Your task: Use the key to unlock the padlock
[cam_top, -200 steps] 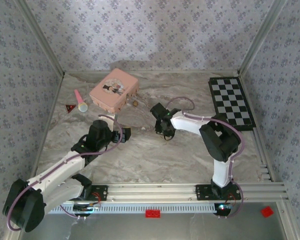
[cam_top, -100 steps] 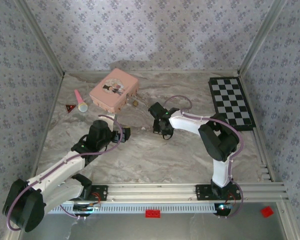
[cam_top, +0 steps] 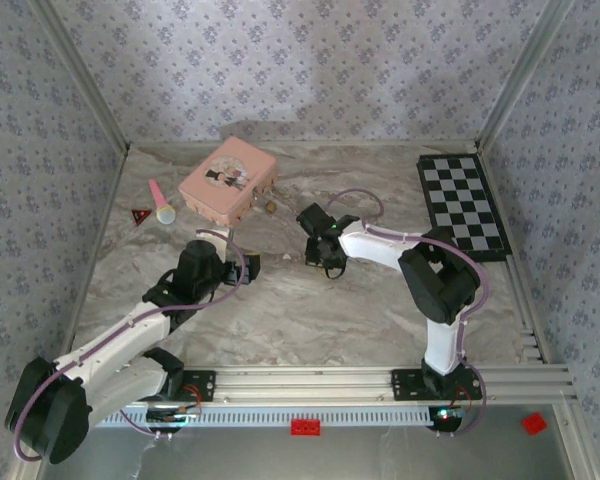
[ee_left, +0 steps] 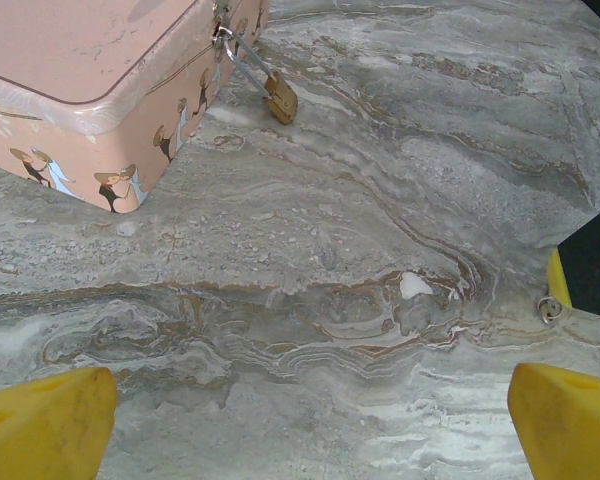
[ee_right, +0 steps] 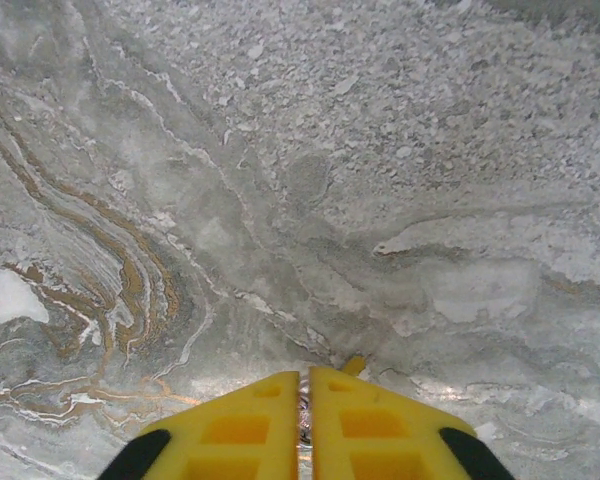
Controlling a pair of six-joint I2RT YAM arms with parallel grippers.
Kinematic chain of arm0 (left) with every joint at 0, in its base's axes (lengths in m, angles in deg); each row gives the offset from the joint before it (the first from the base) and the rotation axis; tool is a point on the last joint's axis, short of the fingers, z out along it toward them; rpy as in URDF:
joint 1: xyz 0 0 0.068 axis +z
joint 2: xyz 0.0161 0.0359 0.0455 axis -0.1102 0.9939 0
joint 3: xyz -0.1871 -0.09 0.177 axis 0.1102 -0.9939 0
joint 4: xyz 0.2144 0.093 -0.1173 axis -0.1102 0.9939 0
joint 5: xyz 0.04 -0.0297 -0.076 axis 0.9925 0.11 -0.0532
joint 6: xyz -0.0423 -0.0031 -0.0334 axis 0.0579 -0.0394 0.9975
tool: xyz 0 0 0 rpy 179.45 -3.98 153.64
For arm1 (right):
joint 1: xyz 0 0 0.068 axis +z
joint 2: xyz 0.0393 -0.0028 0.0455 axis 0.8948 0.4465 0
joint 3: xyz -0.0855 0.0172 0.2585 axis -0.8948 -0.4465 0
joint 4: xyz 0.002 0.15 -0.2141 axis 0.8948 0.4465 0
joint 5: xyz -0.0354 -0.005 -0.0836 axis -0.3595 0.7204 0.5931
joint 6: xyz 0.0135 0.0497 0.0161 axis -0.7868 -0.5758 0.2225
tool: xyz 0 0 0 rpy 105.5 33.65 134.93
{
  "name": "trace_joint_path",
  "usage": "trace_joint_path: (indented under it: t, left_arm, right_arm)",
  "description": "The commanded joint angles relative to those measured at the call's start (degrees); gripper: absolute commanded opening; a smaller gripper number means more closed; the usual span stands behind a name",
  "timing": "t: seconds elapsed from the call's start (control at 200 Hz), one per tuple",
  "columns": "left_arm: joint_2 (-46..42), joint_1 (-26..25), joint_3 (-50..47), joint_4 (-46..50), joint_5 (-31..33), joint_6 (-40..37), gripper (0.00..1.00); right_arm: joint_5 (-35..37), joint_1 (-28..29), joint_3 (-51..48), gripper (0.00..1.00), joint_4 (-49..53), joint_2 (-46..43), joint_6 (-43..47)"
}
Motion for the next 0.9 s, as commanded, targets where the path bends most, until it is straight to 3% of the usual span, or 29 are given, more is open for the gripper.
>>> trace_joint_path:
  t: [0.0,0.34,0.895]
  left_arm:
    - [0.12,-0.37,-0.29,-0.11,0.97,-0.85,1.0]
    - [0.42,-0.38,-0.2,-0.13,1.01,-0.97,1.0]
    - [0.22,-0.46,-0.27,0.05,1.25,-0.89,1.0]
  right_arm:
    - [-0.69,0.54,0.41,0.17,0.19,1.37,0.55]
    - [1.27,2.12,2.55,0.28,4.27,3.92,-0.77]
    - [7.48,5.93,4.38,0.3,10.52,2.61,1.01]
